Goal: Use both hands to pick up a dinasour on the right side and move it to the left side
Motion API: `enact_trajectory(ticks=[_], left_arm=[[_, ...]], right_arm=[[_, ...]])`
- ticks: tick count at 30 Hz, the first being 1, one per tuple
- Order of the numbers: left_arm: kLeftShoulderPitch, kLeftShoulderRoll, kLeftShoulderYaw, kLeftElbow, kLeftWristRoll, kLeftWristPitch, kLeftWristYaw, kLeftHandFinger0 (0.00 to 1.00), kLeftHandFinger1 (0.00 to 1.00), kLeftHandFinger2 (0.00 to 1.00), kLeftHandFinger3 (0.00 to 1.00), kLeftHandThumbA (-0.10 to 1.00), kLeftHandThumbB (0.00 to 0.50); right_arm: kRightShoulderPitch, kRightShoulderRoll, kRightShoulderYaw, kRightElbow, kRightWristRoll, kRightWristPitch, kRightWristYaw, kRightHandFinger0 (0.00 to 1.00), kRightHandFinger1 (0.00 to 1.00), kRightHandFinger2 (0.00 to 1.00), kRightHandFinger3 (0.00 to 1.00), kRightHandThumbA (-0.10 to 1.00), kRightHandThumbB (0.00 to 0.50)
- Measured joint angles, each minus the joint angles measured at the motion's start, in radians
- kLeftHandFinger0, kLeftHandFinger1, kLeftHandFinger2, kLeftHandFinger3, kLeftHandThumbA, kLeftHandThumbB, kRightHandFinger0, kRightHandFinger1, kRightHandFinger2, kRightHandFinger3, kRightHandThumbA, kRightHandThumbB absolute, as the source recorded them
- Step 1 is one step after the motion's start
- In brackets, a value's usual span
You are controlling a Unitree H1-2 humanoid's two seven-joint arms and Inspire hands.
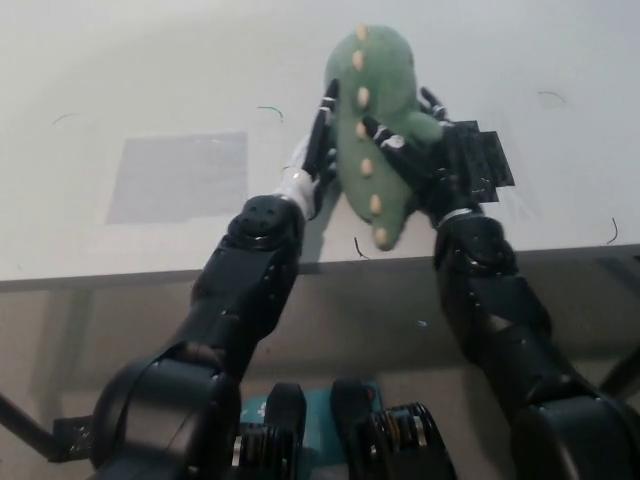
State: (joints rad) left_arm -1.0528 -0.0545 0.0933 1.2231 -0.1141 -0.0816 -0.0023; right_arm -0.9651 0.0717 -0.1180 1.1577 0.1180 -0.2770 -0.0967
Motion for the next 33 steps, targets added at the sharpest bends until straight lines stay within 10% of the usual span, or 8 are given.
enact_trajectory(ticks=[7,15,33], left_arm=[[0.138,0.015,0.004,-0.213,-0.002,0.015,-0.001,1.0,1.0,1.0,1.0,1.0,0.321],[0.282,0.044,0.002,-0.462,-0.002,0.107,-0.001,1.0,1.0,1.0,1.0,1.0,0.336],[0.442,0.099,-0.002,-0.695,-0.021,0.162,-0.016,1.0,1.0,1.0,1.0,1.0,0.315]], right_arm=[[0.004,0.041,0.033,0.016,-0.006,-0.028,-0.002,1.0,1.0,1.0,1.0,1.0,0.153],[0.008,0.09,0.09,0.026,-0.025,-0.045,-0.027,1.0,1.0,1.0,1.0,1.0,0.232],[0.036,0.153,0.188,0.027,-0.063,-0.068,-0.07,1.0,1.0,1.0,1.0,1.0,0.213]])
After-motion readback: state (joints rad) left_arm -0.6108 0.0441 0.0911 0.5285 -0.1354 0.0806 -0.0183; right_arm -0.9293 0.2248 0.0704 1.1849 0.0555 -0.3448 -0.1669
